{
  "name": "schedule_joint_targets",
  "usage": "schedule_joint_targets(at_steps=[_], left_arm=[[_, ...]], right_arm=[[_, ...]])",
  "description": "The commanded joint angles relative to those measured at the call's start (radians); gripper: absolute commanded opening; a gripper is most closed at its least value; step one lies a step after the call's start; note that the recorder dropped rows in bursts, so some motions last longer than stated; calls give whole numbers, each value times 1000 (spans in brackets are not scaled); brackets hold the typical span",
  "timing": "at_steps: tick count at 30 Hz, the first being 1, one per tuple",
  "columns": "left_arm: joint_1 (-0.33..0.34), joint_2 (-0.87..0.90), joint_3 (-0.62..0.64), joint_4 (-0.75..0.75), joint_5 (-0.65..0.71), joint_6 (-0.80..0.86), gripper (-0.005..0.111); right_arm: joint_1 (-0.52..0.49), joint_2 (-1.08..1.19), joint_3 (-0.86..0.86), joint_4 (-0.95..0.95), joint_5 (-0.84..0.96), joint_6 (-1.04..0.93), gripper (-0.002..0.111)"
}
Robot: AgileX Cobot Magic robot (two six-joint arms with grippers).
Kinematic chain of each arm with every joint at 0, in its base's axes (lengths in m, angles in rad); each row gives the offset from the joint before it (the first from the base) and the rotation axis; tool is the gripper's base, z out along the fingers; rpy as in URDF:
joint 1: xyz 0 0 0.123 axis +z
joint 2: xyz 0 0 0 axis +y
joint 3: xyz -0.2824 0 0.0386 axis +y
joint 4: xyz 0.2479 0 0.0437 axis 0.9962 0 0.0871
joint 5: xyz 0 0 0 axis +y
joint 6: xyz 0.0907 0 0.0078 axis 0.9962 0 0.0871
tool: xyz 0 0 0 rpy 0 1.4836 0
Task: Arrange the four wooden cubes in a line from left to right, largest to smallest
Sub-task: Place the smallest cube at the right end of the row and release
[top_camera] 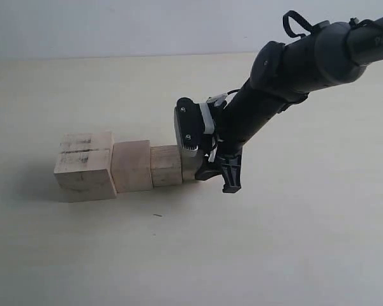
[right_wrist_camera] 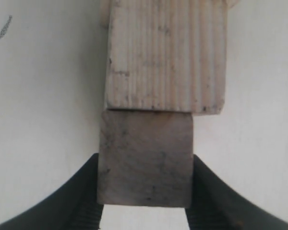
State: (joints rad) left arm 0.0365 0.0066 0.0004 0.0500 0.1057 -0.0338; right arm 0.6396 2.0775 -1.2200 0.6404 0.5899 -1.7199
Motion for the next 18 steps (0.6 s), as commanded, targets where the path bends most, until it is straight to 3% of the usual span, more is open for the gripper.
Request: schedule_joint_targets(at_steps=[1,6,12,13,14,18], left_arm=[[2,-7,0,-6,-2,-1,3],[2,-7,0,-6,-2,-1,3],[2,-7,0,-6,-2,-1,3],[2,-7,0,-6,-2,-1,3],[2,-7,0,-6,-2,-1,3],[2,-7,0,-6,-2,-1,3]], right_arm=[[5,16,3,-1,-1,-3,0],[5,16,3,4,-21,23,9],[5,16,3,4,-15,23,49],[5,16,3,4,-13,23,65],[5,16,3,4,-13,23,71],[5,11,3,4,-19,21,87]])
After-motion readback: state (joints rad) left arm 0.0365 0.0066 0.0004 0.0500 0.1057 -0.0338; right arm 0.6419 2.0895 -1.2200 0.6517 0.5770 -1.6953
